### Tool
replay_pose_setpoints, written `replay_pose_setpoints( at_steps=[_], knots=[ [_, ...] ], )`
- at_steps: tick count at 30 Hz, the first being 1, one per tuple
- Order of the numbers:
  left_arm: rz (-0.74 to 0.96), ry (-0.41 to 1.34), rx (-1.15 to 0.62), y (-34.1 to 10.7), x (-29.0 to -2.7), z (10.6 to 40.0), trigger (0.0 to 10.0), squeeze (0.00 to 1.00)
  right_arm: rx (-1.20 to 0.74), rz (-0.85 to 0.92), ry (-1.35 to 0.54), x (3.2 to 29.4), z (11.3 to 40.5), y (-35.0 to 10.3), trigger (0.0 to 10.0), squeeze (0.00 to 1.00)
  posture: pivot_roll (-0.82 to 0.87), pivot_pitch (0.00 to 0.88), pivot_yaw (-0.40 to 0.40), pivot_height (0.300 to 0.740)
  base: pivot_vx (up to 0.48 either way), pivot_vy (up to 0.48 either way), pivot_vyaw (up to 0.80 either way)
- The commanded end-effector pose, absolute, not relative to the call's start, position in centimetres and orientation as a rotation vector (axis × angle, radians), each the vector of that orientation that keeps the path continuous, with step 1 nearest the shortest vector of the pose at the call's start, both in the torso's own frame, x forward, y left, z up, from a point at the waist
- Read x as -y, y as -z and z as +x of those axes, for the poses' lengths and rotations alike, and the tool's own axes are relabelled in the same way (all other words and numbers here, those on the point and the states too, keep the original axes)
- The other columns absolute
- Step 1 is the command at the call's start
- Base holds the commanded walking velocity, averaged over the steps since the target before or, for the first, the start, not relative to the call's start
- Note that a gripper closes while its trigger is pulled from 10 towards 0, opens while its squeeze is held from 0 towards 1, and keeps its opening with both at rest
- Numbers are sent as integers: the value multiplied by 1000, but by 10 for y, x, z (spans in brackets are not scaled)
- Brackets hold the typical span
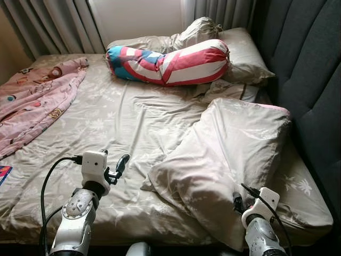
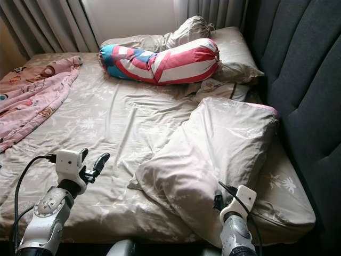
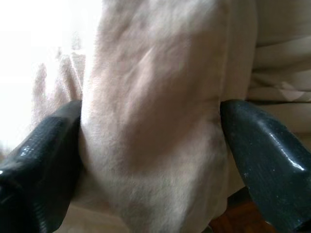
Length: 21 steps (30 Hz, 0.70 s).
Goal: Clean up the room
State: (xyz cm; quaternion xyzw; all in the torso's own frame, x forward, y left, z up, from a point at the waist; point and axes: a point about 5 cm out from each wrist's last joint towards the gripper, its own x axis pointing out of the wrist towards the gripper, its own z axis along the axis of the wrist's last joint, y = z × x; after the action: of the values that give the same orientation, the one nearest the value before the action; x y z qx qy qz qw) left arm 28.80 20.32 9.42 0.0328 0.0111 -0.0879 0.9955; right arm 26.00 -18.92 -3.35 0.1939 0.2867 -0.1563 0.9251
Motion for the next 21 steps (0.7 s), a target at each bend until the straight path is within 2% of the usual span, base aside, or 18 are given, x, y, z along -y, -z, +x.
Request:
replay_pose_setpoints(
  at_steps=[1, 8, 17, 18, 19, 21],
  knots=[
    [71, 191, -19, -98, -201, 286, 10000, 0, -651, 395, 296, 181, 252, 42, 10000, 0, 36, 48, 57, 649, 0, 0, 0],
    [94, 199, -22, -100, -204, 282, 10000, 0, -652, 449, 194, 161, 256, 41, 10000, 0, 60, 74, 69, 649, 0, 0, 0],
    [112, 193, -21, -106, -208, 281, 10000, 0, -673, 441, 201, 158, 254, 43, 10000, 0, 83, 107, 88, 649, 0, 0, 0],
    [113, 194, -20, -107, -208, 281, 10000, 0, -679, 426, 200, 159, 254, 43, 6118, 0, 84, 108, 94, 649, 0, 0, 0],
    [114, 196, -19, -108, -207, 282, 10000, 0, -687, 412, 199, 159, 254, 43, 0, 0, 84, 109, 94, 649, 0, 0, 0],
    [118, 202, -18, -109, -205, 284, 10000, 0, -700, 399, 195, 158, 253, 44, 0, 0, 84, 112, 98, 649, 0, 0, 0]
  ],
)
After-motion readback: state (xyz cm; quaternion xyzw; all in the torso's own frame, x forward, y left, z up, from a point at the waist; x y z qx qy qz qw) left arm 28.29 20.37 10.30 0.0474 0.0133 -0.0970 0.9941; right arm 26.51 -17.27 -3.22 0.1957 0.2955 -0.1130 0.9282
